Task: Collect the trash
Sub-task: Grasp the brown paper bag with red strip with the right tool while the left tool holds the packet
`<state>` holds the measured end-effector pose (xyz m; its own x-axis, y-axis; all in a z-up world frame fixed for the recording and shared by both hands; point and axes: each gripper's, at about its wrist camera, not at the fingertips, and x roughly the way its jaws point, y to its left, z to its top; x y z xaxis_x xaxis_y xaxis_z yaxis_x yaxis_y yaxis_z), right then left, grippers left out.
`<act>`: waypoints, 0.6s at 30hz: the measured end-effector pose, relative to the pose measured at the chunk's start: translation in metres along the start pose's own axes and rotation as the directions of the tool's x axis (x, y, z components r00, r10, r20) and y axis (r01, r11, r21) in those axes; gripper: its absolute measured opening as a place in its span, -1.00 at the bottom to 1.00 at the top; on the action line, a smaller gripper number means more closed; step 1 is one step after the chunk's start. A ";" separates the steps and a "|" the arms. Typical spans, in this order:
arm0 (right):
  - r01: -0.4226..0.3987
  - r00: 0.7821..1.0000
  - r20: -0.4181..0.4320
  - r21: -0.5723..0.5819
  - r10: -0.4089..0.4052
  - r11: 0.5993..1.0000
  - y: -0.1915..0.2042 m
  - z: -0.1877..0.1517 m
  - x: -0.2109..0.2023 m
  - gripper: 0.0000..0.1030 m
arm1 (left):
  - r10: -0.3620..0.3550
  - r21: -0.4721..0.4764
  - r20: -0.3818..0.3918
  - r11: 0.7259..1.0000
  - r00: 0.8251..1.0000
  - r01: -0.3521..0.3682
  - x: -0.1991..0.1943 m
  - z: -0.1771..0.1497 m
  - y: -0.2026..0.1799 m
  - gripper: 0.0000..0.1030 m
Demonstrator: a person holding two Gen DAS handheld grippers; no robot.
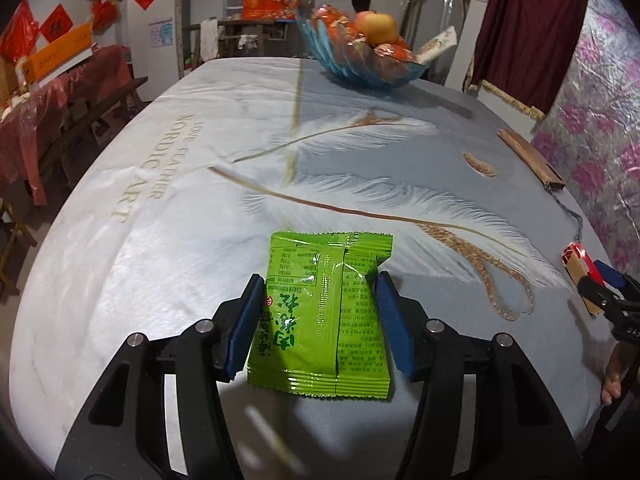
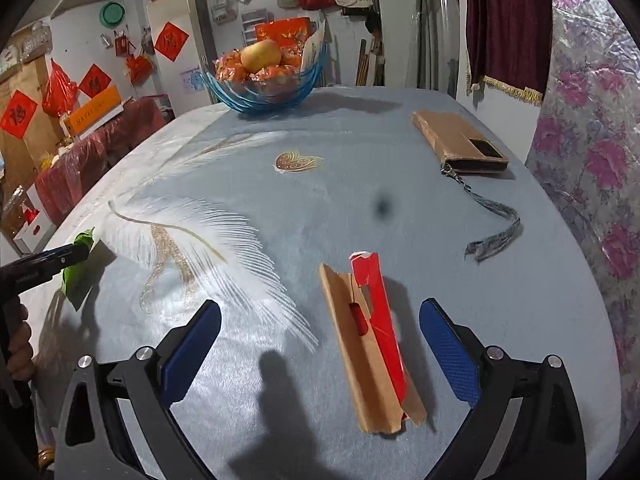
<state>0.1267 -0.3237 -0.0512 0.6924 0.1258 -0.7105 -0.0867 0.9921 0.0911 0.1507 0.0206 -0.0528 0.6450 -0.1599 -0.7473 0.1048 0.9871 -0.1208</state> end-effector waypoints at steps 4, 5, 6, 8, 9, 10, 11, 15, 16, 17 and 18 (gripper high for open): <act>0.008 1.000 -0.001 0.035 -0.008 0.999 -0.006 -0.001 0.000 0.89 | -0.004 -0.030 0.001 1.000 1.000 0.004 -0.001 0.000 0.014 0.09; 0.019 1.000 -0.008 0.044 -0.018 0.999 -0.007 -0.001 0.001 0.89 | -0.023 -0.045 -0.004 0.999 1.000 0.023 0.001 0.001 0.018 0.10; 0.028 1.000 -0.012 0.047 -0.028 0.998 -0.007 -0.001 0.001 0.89 | -0.035 -0.055 -0.011 0.998 0.999 0.034 0.003 0.002 0.020 0.10; 0.053 0.998 -0.020 0.051 -0.053 0.997 -0.008 -0.001 0.002 0.89 | -0.043 -0.068 -0.025 0.997 0.999 0.041 0.007 0.002 0.022 0.10; 0.074 0.997 -0.022 0.053 -0.073 0.996 -0.008 -0.001 0.001 0.89 | -0.045 -0.069 -0.031 0.997 0.999 0.042 0.008 0.002 0.022 0.10; 0.095 0.995 -0.025 0.048 -0.094 0.994 -0.009 -0.002 0.001 0.89 | -0.044 -0.066 -0.035 0.997 0.998 0.042 0.009 0.002 0.022 0.12; 0.114 0.993 -0.028 0.041 -0.113 0.993 -0.009 -0.003 0.000 0.89 | -0.039 -0.057 -0.033 0.998 0.999 0.037 0.009 0.002 0.021 0.14; 0.154 0.986 -0.073 0.004 -0.153 0.988 -0.009 -0.006 0.006 -0.48 | -0.028 -0.038 -0.037 0.999 0.999 0.026 0.011 0.002 0.017 0.15; 0.133 0.988 -0.075 0.019 -0.132 0.991 -0.010 -0.004 0.006 -0.51 | -0.025 -0.035 -0.037 0.999 0.999 0.024 0.011 0.002 0.016 0.16; 0.098 0.994 -0.051 0.040 -0.096 0.994 -0.009 -0.002 0.003 -0.51 | -0.026 -0.033 -0.037 0.999 0.999 0.025 0.011 0.001 0.016 0.18; 0.075 0.997 -0.034 0.039 -0.073 0.996 -0.006 0.002 0.000 -0.51 | -0.029 -0.030 -0.039 0.999 0.999 0.028 0.012 0.001 0.016 0.22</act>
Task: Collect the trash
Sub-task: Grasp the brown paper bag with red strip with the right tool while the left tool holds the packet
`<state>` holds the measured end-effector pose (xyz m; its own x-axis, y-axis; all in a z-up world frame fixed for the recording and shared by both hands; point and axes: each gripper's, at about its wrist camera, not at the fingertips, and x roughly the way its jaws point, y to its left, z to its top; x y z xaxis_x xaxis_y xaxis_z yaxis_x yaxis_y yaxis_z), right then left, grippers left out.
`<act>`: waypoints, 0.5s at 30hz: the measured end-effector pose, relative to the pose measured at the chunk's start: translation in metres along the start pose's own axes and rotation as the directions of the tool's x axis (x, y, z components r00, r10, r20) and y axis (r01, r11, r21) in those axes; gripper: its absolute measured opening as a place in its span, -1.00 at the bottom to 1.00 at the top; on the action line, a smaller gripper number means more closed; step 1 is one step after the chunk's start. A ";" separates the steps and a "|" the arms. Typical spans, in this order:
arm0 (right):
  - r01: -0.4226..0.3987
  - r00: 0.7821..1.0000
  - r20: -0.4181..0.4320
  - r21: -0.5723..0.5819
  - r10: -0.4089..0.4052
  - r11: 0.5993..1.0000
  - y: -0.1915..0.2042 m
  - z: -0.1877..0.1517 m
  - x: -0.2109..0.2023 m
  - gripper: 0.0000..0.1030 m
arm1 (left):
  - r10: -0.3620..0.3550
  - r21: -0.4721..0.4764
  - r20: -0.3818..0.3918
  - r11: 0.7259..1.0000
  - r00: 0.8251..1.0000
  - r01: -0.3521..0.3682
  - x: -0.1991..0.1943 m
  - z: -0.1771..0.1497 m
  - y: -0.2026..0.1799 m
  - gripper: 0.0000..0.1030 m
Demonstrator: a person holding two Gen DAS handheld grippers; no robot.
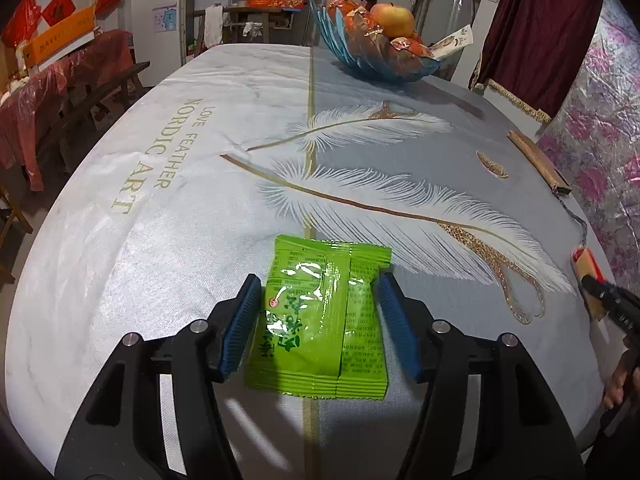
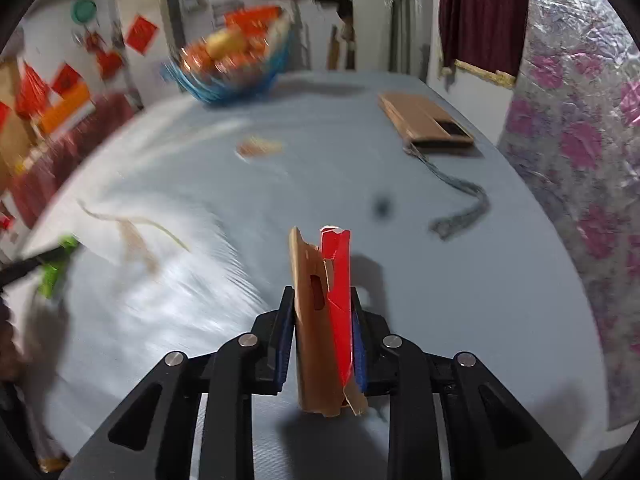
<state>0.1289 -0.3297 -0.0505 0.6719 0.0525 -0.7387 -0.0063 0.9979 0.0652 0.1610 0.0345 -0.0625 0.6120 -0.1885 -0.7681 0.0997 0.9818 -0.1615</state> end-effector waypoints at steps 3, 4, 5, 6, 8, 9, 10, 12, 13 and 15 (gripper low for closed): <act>-0.097 0.993 0.065 -0.041 0.100 0.994 0.024 0.014 -0.015 -0.51 | 0.009 0.016 -0.004 1.000 1.000 -0.009 0.001 -0.001 -0.004 0.31; -0.130 0.988 0.076 -0.056 0.134 0.990 0.033 0.019 -0.018 -0.51 | 0.023 0.030 -0.008 0.999 1.000 -0.023 0.001 -0.002 -0.006 0.35; -0.180 0.979 0.084 -0.077 0.186 0.981 0.044 0.027 -0.019 -0.51 | 0.037 0.040 -0.011 0.999 0.999 -0.036 0.001 -0.003 -0.008 0.36; -0.218 0.970 0.088 -0.090 0.226 0.972 0.053 0.033 -0.018 -0.50 | 0.049 0.049 -0.014 0.998 0.999 -0.049 0.001 -0.004 -0.010 0.38; -0.292 0.949 0.082 -0.123 0.303 0.948 0.075 0.044 -0.014 -0.50 | 0.067 0.057 -0.015 0.996 0.998 -0.066 -0.001 -0.006 -0.012 0.37; -0.309 0.943 0.081 -0.138 0.322 0.941 0.082 0.048 -0.013 -0.50 | 0.062 0.048 -0.016 0.997 0.998 -0.061 -0.002 -0.007 -0.009 0.36; -0.326 0.937 0.080 -0.157 0.341 0.932 0.093 0.052 -0.009 -0.50 | 0.057 0.035 -0.013 0.998 0.998 -0.056 -0.003 -0.008 -0.007 0.31; -0.360 0.924 0.066 -0.192 0.378 0.913 0.115 0.057 -0.001 -0.50 | 0.062 0.021 -0.007 0.998 0.998 -0.062 -0.005 -0.008 -0.004 0.19; -0.375 0.918 0.057 -0.199 0.393 0.905 0.121 0.059 0.002 -0.50 | 0.062 0.016 -0.004 0.998 0.998 -0.062 -0.006 -0.009 -0.003 0.13; -0.396 0.910 0.039 -0.214 0.413 0.893 0.132 0.060 0.011 -0.50 | 0.058 0.005 0.012 0.998 0.998 -0.058 -0.010 -0.009 -0.001 0.07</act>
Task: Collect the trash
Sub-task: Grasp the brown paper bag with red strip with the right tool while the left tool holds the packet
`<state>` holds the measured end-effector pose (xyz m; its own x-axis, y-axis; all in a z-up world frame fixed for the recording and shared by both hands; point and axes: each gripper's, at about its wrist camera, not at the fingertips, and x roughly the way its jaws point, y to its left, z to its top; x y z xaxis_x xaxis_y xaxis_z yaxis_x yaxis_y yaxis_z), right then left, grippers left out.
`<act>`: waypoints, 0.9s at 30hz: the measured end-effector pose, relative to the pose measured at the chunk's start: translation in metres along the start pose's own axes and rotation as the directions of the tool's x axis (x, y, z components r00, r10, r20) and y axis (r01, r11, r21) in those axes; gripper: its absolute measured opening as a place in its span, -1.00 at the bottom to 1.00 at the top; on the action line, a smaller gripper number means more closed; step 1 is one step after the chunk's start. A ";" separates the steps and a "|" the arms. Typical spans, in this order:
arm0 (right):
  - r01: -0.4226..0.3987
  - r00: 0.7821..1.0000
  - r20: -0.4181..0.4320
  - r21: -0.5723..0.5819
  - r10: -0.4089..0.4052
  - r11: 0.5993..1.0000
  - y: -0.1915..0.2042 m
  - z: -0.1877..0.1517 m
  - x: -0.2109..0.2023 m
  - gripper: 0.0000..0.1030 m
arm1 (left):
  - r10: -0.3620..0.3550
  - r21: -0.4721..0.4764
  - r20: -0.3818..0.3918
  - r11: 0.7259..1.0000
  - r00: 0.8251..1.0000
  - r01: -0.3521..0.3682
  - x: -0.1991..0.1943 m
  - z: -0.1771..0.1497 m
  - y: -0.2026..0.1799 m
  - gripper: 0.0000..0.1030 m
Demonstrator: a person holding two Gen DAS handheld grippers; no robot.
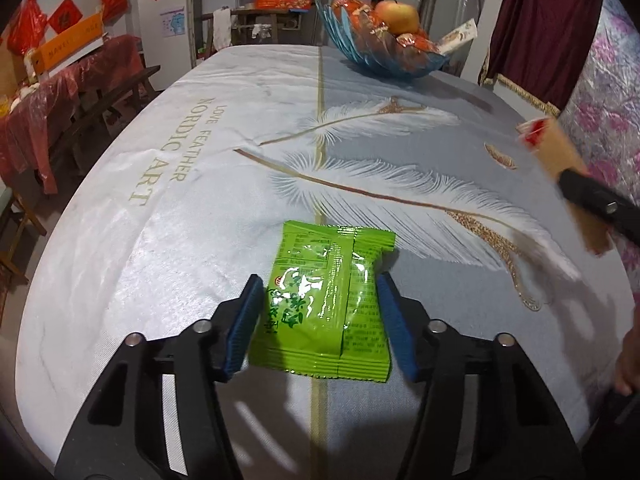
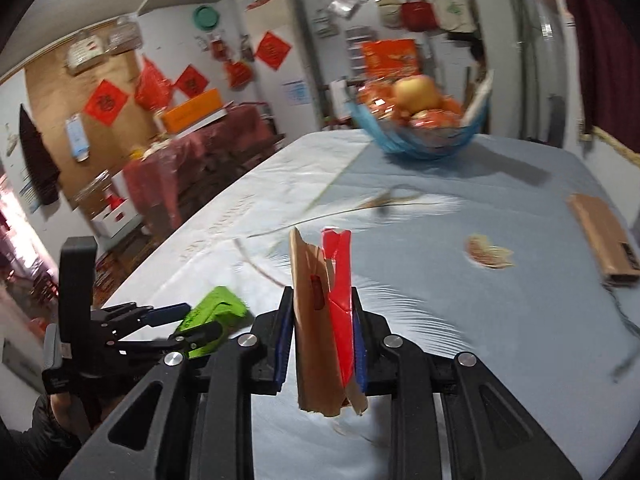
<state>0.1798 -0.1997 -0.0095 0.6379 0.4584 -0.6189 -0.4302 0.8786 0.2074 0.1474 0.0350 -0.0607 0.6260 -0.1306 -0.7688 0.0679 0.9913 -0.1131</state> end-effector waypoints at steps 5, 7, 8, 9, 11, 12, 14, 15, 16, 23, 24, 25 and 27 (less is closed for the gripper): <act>0.005 0.998 -0.067 -0.025 -0.006 1.000 0.005 -0.010 0.026 -0.50 | 0.005 0.004 0.050 1.000 0.999 -0.005 -0.010 0.000 0.001 0.01; 0.018 0.994 -0.109 -0.026 -0.021 0.999 0.005 -0.013 0.035 -0.50 | 0.005 0.013 0.055 1.000 0.998 -0.005 -0.010 0.001 0.001 0.01; 0.025 0.991 -0.134 -0.029 -0.028 0.999 0.004 -0.014 0.040 -0.50 | 0.013 0.021 0.049 1.000 0.999 -0.014 -0.008 0.002 0.001 0.01; 0.024 0.989 -0.147 -0.030 -0.028 0.999 0.004 -0.017 0.042 -0.49 | 0.014 0.021 0.043 1.000 0.999 -0.015 -0.007 0.003 0.001 0.01; 0.025 0.986 -0.166 -0.029 -0.029 0.999 0.005 -0.019 0.047 -0.45 | 0.009 0.015 0.033 1.000 0.999 -0.009 -0.004 0.005 0.002 0.02; 0.029 0.983 -0.178 -0.031 -0.034 0.999 0.004 -0.020 0.048 -0.24 | 0.009 0.016 0.029 1.000 1.000 -0.010 -0.002 0.005 0.001 0.02; 0.034 0.980 -0.195 -0.031 -0.039 0.999 0.003 -0.022 0.050 0.03 | 0.017 0.016 0.011 1.000 1.000 -0.017 0.002 0.006 0.001 0.02; 0.031 0.979 -0.198 -0.041 -0.038 0.999 0.004 -0.025 0.050 0.06 | 0.020 0.015 0.008 1.000 1.000 -0.020 0.003 0.006 0.001 0.02; 0.026 0.981 -0.193 -0.058 -0.037 0.998 0.008 -0.025 0.050 0.06 | 0.017 0.013 0.008 1.000 1.000 -0.017 0.004 0.006 0.002 0.02; -0.005 0.979 -0.201 -0.127 -0.021 0.992 0.023 -0.030 0.051 0.05 | -0.010 -0.009 -0.003 1.000 1.000 0.010 0.005 0.007 0.007 0.02; -0.004 0.975 -0.221 -0.118 -0.022 0.993 0.022 -0.030 0.055 0.03 | -0.012 -0.011 -0.004 1.000 1.000 0.012 0.006 0.007 0.007 0.02; -0.004 0.975 -0.220 -0.102 -0.019 0.995 0.019 -0.029 0.054 -0.07 | -0.013 -0.012 -0.004 1.000 1.000 0.013 0.006 0.007 0.007 0.02; 0.004 0.977 -0.214 -0.077 -0.021 0.997 0.013 -0.029 0.054 -0.39 | -0.013 -0.013 -0.003 1.000 1.000 0.013 0.005 0.007 0.007 0.02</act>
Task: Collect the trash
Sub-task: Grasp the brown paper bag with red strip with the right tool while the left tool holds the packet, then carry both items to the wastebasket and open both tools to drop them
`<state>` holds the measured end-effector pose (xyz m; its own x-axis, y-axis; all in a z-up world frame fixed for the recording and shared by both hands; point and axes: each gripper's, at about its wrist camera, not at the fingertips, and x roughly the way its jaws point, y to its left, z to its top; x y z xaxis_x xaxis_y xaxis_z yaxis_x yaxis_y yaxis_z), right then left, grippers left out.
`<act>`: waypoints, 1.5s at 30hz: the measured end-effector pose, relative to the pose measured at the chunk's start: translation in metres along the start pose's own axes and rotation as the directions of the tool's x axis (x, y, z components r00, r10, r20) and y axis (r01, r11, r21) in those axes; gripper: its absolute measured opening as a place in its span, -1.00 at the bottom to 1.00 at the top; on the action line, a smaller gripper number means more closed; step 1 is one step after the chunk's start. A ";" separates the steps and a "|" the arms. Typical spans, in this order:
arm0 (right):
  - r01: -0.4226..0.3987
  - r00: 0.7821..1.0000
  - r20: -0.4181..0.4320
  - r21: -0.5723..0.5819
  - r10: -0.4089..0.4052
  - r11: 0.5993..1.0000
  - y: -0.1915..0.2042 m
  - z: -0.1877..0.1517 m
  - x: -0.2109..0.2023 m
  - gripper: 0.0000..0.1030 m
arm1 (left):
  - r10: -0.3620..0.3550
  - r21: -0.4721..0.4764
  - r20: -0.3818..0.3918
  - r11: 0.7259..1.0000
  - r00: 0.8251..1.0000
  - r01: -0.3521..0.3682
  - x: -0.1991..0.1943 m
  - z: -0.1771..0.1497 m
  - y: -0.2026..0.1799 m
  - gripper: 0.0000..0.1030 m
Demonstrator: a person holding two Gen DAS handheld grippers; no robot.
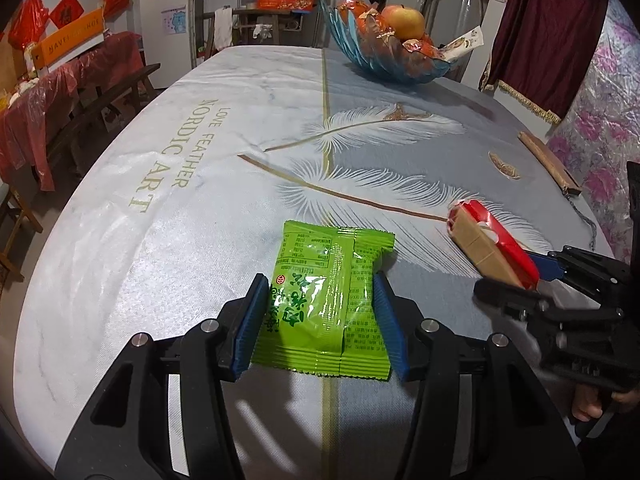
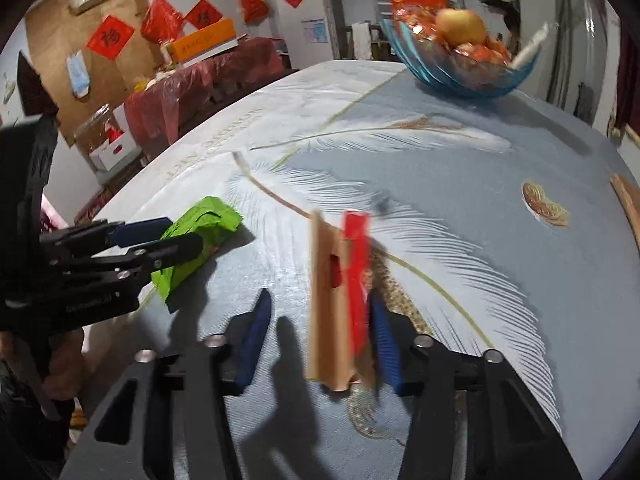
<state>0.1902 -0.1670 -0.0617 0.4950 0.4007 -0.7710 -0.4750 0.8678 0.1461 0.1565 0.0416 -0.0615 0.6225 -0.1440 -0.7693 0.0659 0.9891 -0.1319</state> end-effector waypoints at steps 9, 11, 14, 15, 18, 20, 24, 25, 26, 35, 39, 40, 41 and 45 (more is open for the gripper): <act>-0.036 0.993 0.114 0.054 0.030 0.998 -0.012 0.001 -0.021 -0.42 | 0.018 0.005 0.088 1.000 0.996 -0.018 -0.027 -0.005 -0.002 -0.02; -0.040 0.992 0.122 0.056 0.033 0.998 -0.013 0.001 -0.023 -0.42 | 0.031 0.003 0.107 1.000 0.994 -0.031 -0.037 -0.005 -0.003 -0.02; -0.050 0.990 0.138 0.069 0.040 0.996 -0.015 0.001 -0.027 -0.42 | 0.078 -0.005 0.154 0.997 0.985 -0.079 -0.060 -0.006 -0.001 -0.02; -0.055 0.988 0.147 0.071 0.044 0.996 -0.015 0.001 -0.029 -0.42 | 0.093 -0.009 0.167 0.996 0.981 -0.093 -0.067 -0.007 0.001 -0.02; -0.068 0.983 0.172 0.067 0.055 0.995 -0.014 0.001 -0.034 -0.41 | 0.150 -0.038 0.208 0.989 0.966 -0.145 -0.094 -0.012 0.011 -0.02; -0.083 0.981 0.182 0.065 0.070 0.994 -0.013 0.001 -0.036 -0.41 | 0.183 -0.066 0.226 0.983 0.957 -0.172 -0.109 -0.016 0.020 -0.02; -0.107 0.975 0.200 0.055 0.094 0.993 -0.010 0.001 -0.041 -0.41 | 0.255 -0.159 0.234 0.962 0.938 -0.222 -0.142 -0.032 0.049 -0.02; -0.114 0.974 0.203 0.054 0.100 0.992 -0.008 0.002 -0.041 -0.41 | 0.265 -0.174 0.234 0.958 0.935 -0.228 -0.148 -0.036 0.055 -0.02; -0.125 0.972 0.206 0.055 0.111 0.991 -0.008 0.002 -0.042 -0.41 | 0.285 -0.200 0.234 0.950 0.930 -0.241 -0.157 -0.042 0.063 -0.02; -0.237 0.945 0.230 -0.015 0.234 0.971 0.040 0.016 -0.053 -0.41 | 0.479 -0.401 0.181 0.834 0.859 -0.380 -0.228 -0.120 0.132 -0.02; -0.293 0.924 0.218 -0.117 0.313 0.949 0.093 0.026 -0.062 -0.41 | 0.551 -0.466 0.149 0.771 0.821 -0.433 -0.256 -0.158 0.156 -0.02; -0.311 0.917 0.212 -0.143 0.336 0.939 0.107 0.029 -0.065 -0.41 | 0.569 -0.477 0.142 0.756 0.810 -0.448 -0.261 -0.164 0.160 -0.02; -0.330 0.910 0.206 -0.167 0.360 0.929 0.121 0.033 -0.069 -0.41 | 0.594 -0.488 0.133 0.736 0.793 -0.470 -0.267 -0.172 0.165 -0.02; -0.403 0.878 0.180 -0.227 0.445 0.887 0.171 0.044 -0.081 -0.41 | 0.647 -0.512 0.107 0.687 0.755 -0.516 -0.285 -0.202 0.181 -0.02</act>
<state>0.1012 -0.0377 0.0527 0.3540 0.7902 -0.5002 -0.7856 0.5415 0.2995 -0.1663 0.2556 0.0075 0.5961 0.5344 -0.5992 -0.6753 0.7374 -0.0141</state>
